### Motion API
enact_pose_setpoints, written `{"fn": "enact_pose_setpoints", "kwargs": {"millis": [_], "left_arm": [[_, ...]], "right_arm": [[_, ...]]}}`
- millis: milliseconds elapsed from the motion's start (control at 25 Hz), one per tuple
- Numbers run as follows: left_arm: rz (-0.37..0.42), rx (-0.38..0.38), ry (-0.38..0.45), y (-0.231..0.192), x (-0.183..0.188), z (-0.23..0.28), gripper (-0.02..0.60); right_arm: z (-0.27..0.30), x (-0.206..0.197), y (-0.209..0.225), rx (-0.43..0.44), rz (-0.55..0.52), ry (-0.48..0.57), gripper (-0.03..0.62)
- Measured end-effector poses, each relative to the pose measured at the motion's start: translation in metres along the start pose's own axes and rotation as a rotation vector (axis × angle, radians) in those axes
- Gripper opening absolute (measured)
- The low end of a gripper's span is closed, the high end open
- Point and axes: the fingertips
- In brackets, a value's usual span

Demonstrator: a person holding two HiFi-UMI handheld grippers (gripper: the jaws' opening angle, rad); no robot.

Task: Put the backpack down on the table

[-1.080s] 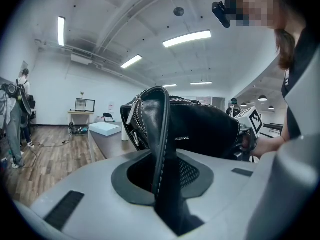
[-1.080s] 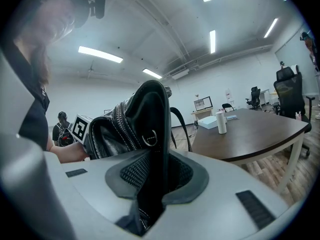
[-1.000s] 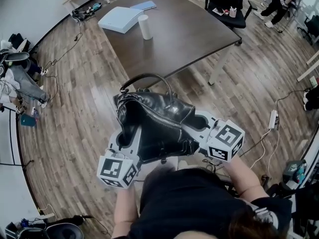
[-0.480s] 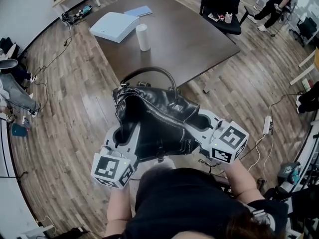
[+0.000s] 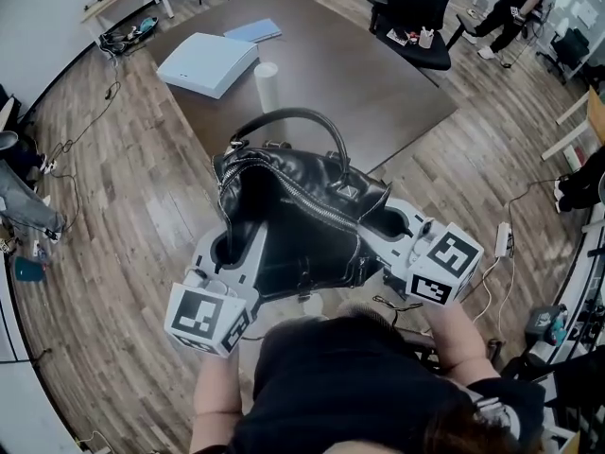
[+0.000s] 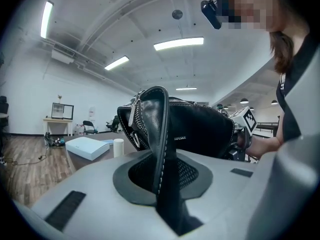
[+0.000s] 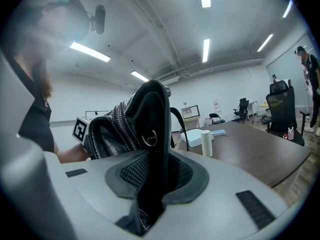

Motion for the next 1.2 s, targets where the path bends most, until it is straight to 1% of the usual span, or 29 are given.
{"fn": "enact_pose_setpoints", "kwargs": {"millis": [280, 520, 720, 1200], "left_arm": [[-0.003, -0.019, 0.013, -0.013, -0.001, 0.034, 0.077], [0.005, -0.005, -0.007, -0.010, 0.015, 0.089, 0.077], [0.005, 0.038, 0.006, 0.008, 0.027, 0.136, 0.077], [0.022, 0.179, 0.028, 0.053, 0.052, 0.252, 0.077]], "right_arm": [[0.010, 0.003, 0.033, -0.024, -0.018, -0.009, 0.097], [0.002, 0.019, 0.087, -0.025, -0.010, -0.012, 0.098], [-0.018, 0.032, 0.138, 0.011, -0.026, -0.011, 0.098], [-0.068, 0.059, 0.262, 0.119, -0.062, -0.005, 0.097]]}}
Point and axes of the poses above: the fingertips, and each gripper's own axes: z forward along the fingers, y to its right, x out of its top, and after that the axes turned 14 degrees about x, right-handed
